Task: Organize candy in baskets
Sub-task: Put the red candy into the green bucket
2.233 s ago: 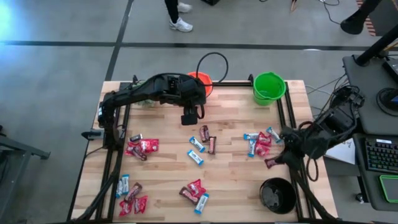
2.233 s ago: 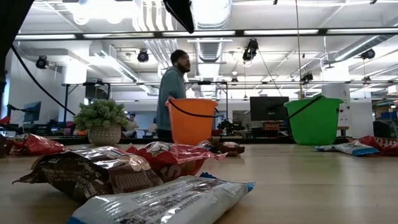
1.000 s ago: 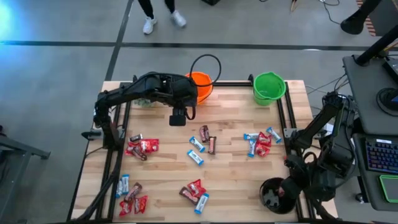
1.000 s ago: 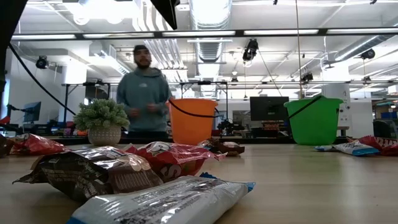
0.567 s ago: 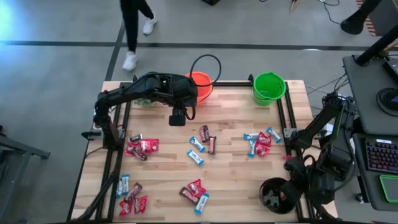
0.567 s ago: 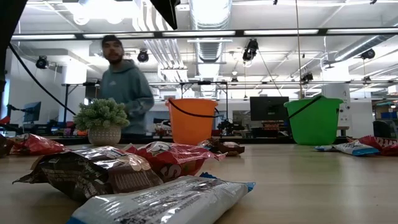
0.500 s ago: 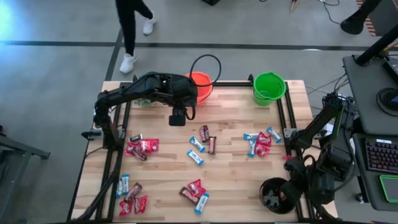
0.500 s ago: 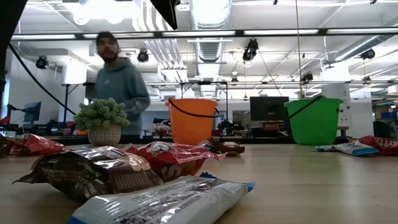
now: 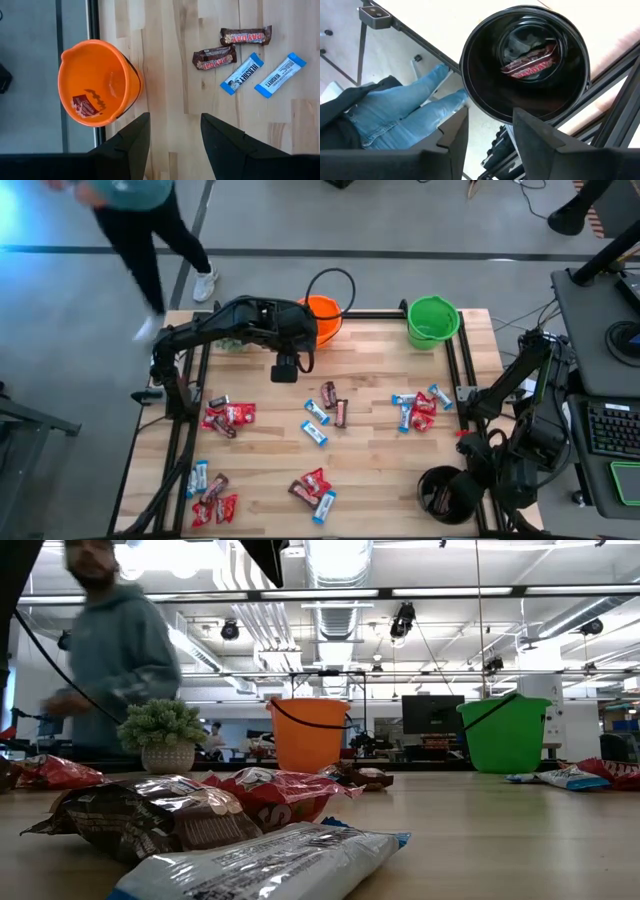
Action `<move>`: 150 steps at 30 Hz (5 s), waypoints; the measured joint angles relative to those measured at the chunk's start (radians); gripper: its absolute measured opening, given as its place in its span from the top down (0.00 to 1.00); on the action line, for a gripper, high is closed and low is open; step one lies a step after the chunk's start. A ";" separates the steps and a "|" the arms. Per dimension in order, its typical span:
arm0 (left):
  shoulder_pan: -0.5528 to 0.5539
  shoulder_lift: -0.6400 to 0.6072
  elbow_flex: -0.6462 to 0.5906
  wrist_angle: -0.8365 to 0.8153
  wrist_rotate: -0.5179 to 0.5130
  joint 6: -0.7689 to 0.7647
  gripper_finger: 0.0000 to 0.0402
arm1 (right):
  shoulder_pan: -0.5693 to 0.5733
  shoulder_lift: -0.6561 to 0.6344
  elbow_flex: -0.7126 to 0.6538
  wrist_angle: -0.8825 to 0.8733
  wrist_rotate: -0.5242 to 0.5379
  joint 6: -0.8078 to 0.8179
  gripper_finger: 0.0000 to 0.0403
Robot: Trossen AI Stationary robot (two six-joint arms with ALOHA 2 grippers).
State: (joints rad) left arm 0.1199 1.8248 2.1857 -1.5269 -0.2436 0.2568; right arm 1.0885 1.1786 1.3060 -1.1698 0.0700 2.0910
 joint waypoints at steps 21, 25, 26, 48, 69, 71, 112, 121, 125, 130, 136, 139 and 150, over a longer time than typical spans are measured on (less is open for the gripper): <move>0.000 0.000 0.000 0.000 0.079 -0.028 0.61 | -0.003 0.000 0.000 -0.057 0.260 -0.086 0.62; 0.000 0.000 0.000 0.000 0.107 -0.034 0.61 | -0.009 0.000 0.000 -0.103 0.315 -0.085 0.62; 0.000 0.000 0.000 0.000 0.122 -0.035 0.61 | -0.014 0.000 0.000 -0.113 0.333 -0.086 0.62; 0.000 0.002 -0.003 0.052 0.341 -0.119 0.61 | -0.249 -0.032 -0.001 -0.134 0.748 -0.406 0.64; -0.004 -0.082 -0.095 -0.025 0.341 -0.231 0.61 | -0.419 -0.032 -0.001 -0.138 0.797 -0.587 0.59; -0.005 -0.113 -0.117 -0.022 0.340 -0.245 0.61 | -0.441 -0.032 -0.001 -0.148 0.793 -0.593 0.59; -0.006 -0.525 -0.723 0.331 0.332 -0.266 0.61 | -0.834 -0.030 -0.270 -0.171 0.148 -0.809 0.59; -0.005 -0.525 -0.726 0.330 0.332 -0.269 0.61 | -0.834 -0.031 -0.355 -0.074 0.076 -0.828 0.59; -0.005 -0.525 -0.737 0.330 0.302 -0.266 0.61 | -0.834 -0.031 -0.379 -0.057 0.038 -0.836 0.59; -0.005 -0.500 -0.741 0.312 0.226 -0.267 0.61 | -0.834 -0.031 -0.407 -0.044 0.007 -0.855 0.59; -0.005 -0.466 -0.742 0.312 0.227 -0.256 0.61 | -0.834 -0.031 -0.465 0.004 -0.026 -0.873 0.59; -0.005 -0.456 -0.742 0.312 0.227 -0.251 0.61 | -0.834 -0.031 -0.484 0.025 -0.026 -0.874 0.59; -0.005 -0.452 -0.742 0.310 0.228 -0.266 0.61 | -0.834 -0.031 -0.537 0.091 -0.045 -0.919 0.59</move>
State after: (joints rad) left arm 0.1150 1.3732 1.4441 -1.2169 -0.0154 -0.0088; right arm 0.2546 1.1481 0.7686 -1.0786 0.0254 1.1720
